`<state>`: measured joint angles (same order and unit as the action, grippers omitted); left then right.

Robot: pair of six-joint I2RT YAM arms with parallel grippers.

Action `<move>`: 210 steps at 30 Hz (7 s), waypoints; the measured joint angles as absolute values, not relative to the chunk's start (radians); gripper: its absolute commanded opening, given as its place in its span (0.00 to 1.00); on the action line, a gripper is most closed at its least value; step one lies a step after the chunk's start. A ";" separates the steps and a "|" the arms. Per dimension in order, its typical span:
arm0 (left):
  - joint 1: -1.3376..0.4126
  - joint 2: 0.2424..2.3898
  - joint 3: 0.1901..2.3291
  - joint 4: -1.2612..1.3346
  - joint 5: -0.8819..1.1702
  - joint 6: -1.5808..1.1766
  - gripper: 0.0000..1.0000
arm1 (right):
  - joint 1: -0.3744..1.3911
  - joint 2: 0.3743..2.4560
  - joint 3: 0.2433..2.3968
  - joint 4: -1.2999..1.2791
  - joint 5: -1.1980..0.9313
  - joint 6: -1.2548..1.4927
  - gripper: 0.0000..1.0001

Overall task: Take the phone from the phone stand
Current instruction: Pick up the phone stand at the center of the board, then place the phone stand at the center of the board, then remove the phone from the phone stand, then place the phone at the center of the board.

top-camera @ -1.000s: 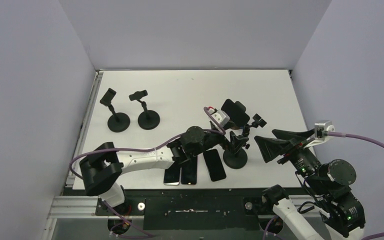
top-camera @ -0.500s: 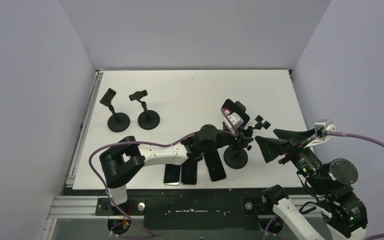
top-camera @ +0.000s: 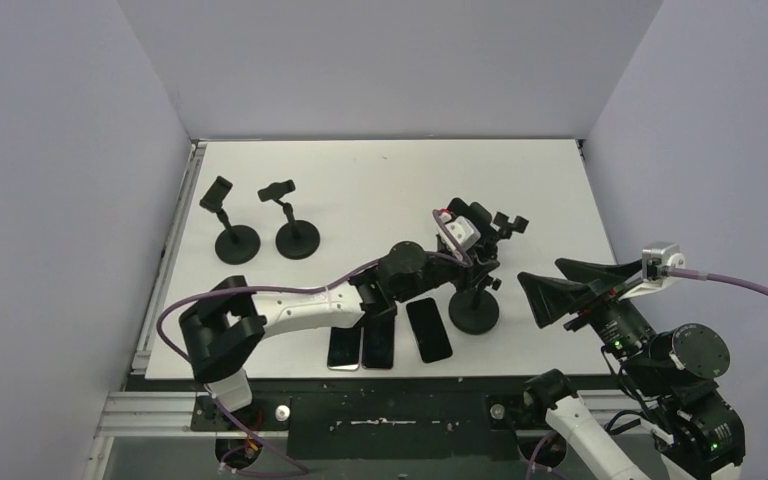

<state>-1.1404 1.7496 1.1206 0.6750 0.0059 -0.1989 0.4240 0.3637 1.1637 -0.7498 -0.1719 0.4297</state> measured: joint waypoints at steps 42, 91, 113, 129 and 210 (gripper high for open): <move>-0.560 1.759 1.081 0.711 -0.025 -0.056 0.46 | 0.424 0.678 0.862 -0.442 -0.083 0.556 0.86; -0.595 0.528 0.397 0.302 -0.090 -0.205 0.95 | 0.009 1.235 0.598 0.162 -0.379 0.460 0.57; -0.601 0.550 0.386 0.310 -0.034 -0.205 0.95 | 0.007 1.306 0.580 0.268 -0.498 0.427 0.03; -0.604 0.544 0.385 0.310 -0.028 -0.205 0.95 | 0.007 1.011 0.572 0.095 -0.488 0.422 0.00; -0.624 0.569 0.382 0.310 0.013 -0.229 0.95 | 0.975 0.434 0.104 -0.299 0.206 1.139 0.00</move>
<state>-0.6235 0.5686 0.3817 0.3103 0.0132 -0.2295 0.9752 0.4339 0.1043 -0.2989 0.2062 1.1389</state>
